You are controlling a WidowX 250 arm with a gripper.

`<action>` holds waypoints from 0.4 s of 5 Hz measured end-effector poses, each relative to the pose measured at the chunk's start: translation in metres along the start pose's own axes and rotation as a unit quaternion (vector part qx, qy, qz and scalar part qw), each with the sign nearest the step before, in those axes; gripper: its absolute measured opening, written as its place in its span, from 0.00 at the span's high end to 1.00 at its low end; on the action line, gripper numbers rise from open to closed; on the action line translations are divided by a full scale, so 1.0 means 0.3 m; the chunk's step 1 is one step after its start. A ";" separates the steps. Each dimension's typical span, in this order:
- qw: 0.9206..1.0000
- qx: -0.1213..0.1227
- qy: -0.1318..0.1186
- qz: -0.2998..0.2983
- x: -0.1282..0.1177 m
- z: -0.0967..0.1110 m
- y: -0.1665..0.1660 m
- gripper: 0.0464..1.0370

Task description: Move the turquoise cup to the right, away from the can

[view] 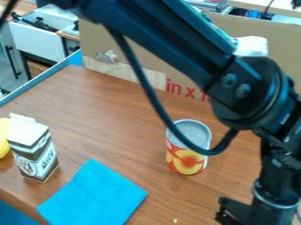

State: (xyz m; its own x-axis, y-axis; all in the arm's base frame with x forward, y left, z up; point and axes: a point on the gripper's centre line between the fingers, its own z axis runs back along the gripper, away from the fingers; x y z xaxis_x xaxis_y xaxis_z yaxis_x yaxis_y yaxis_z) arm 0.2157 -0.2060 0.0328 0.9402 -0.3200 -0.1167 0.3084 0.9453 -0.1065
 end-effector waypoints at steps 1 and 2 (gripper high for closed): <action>1.000 0.002 0.011 -0.024 0.001 -0.009 -0.036 0.94; 1.000 0.006 0.014 -0.025 -0.016 -0.010 -0.031 0.92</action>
State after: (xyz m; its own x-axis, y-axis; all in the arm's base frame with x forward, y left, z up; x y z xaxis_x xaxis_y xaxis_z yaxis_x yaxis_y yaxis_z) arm 0.2080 -0.2134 0.0313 0.9188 -0.3692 -0.1396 0.3578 0.9284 -0.1007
